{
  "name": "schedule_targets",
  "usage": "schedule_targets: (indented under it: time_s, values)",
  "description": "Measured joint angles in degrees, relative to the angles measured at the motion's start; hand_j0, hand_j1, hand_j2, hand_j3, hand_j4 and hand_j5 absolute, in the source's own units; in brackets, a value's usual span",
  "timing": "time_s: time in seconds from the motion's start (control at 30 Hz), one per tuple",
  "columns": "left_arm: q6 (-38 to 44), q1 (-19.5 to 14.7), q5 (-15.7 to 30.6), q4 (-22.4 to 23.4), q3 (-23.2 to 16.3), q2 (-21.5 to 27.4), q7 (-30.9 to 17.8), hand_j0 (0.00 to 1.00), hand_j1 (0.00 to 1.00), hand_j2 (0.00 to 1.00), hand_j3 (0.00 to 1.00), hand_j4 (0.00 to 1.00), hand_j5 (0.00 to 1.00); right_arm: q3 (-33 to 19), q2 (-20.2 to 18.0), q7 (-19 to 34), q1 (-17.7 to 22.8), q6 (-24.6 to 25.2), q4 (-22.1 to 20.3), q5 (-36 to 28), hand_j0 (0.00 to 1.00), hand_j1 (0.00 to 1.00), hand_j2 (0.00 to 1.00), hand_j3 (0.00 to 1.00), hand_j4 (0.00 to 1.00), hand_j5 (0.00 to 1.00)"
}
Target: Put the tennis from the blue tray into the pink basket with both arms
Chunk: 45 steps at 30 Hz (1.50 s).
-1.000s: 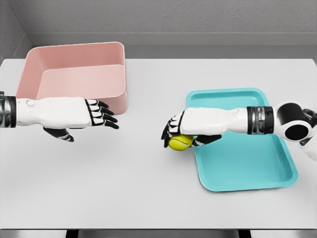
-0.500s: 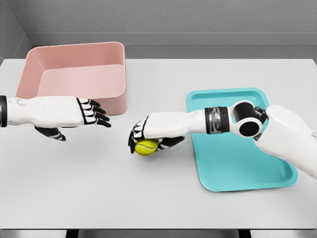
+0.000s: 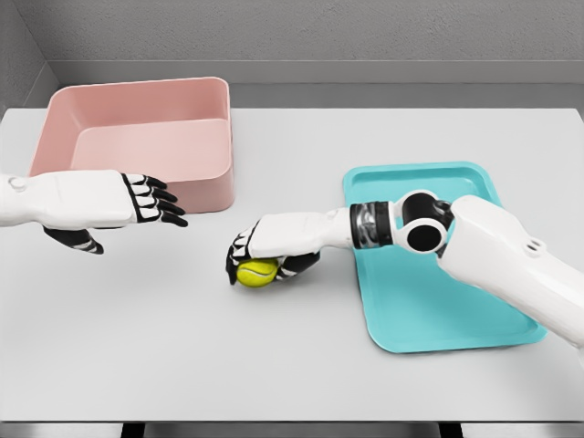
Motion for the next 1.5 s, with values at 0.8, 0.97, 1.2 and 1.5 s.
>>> schedule_targets:
  time_s: [0.8, 0.97, 1.2, 1.5]
  values:
    - [0.0, 0.9, 1.7, 0.0, -0.5, -3.0, -4.8, 1.0, 1.0, 1.0, 1.0, 1.0, 1.0, 1.3, 1.3, -0.2, -0.9, 1.6, 2.8, 0.5, 1.0, 1.0, 1.0, 1.0, 1.0, 1.0]
    - [0.0, 1.0, 1.7, 0.0, -0.2, -2.6, -4.8, 1.0, 1.0, 1.0, 1.0, 1.0, 1.0, 1.0, 0.8, -0.1, -1.2, 1.5, 2.6, 0.5, 1.0, 1.0, 1.0, 1.0, 1.0, 1.0]
    - [0.0, 1.0, 1.7, 0.0, 0.0, -2.6, -4.7, 1.0, 1.0, 1.0, 1.0, 1.0, 1.0, -0.3, -1.0, -0.4, -2.1, 1.0, 1.9, 0.3, 1.0, 1.0, 1.0, 1.0, 1.0, 1.0]
    - [0.0, 0.8, 2.1, 0.0, 0.0, -4.9, -4.6, 1.0, 1.0, 1.0, 1.0, 1.0, 1.0, -15.3, -19.7, -1.4, -0.7, 0.0, 0.6, 0.0, 1.0, 1.0, 1.0, 1.0, 1.0, 1.0]
